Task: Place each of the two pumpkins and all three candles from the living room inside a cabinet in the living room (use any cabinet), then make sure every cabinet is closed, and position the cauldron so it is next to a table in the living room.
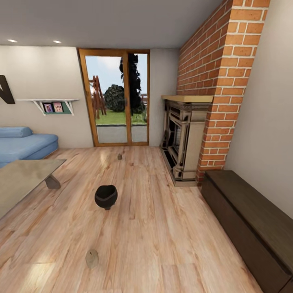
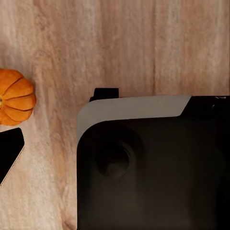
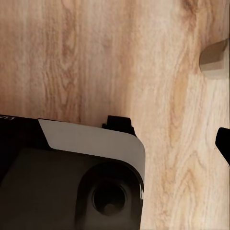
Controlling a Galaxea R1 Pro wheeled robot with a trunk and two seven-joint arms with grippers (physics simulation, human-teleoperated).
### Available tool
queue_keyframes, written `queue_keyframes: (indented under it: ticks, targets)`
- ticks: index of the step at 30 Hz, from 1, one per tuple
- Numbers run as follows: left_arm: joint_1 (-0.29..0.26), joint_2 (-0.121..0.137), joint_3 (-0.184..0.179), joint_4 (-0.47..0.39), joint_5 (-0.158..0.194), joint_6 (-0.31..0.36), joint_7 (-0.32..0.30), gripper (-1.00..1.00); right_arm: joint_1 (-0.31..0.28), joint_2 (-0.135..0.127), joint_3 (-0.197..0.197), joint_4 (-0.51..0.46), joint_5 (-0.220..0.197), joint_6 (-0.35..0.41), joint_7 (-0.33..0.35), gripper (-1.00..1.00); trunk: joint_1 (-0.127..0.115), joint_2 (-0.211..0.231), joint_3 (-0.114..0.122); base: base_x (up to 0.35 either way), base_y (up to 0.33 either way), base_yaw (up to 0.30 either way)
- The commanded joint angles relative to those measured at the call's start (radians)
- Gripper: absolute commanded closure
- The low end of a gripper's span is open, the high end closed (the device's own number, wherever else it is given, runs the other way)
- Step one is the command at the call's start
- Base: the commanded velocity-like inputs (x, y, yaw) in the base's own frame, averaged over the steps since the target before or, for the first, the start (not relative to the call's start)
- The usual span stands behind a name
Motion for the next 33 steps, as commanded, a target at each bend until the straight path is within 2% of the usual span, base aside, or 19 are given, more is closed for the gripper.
queue_keyframes:
  ticks: [1,25,33]
  targets:
    - [0.000,0.000,0.000,0.000,0.000,0.000,0.000,-1.00,0.000,0.000,0.000,0.000,0.000,0.000,0.000,-1.00,0.000,0.000,0.000,0.330,0.000,0.000]
    - [0.000,0.000,0.000,0.001,0.000,-0.001,0.000,-1.00,0.000,-0.001,0.000,0.000,0.000,0.001,0.000,-1.00,0.000,0.000,0.000,0.330,0.000,0.000]
    - [0.000,0.000,0.000,0.001,0.000,-0.001,0.000,-1.00,0.000,0.000,-0.001,0.000,-0.002,0.001,-0.001,-1.00,0.000,0.000,-0.010,0.330,0.000,0.000]
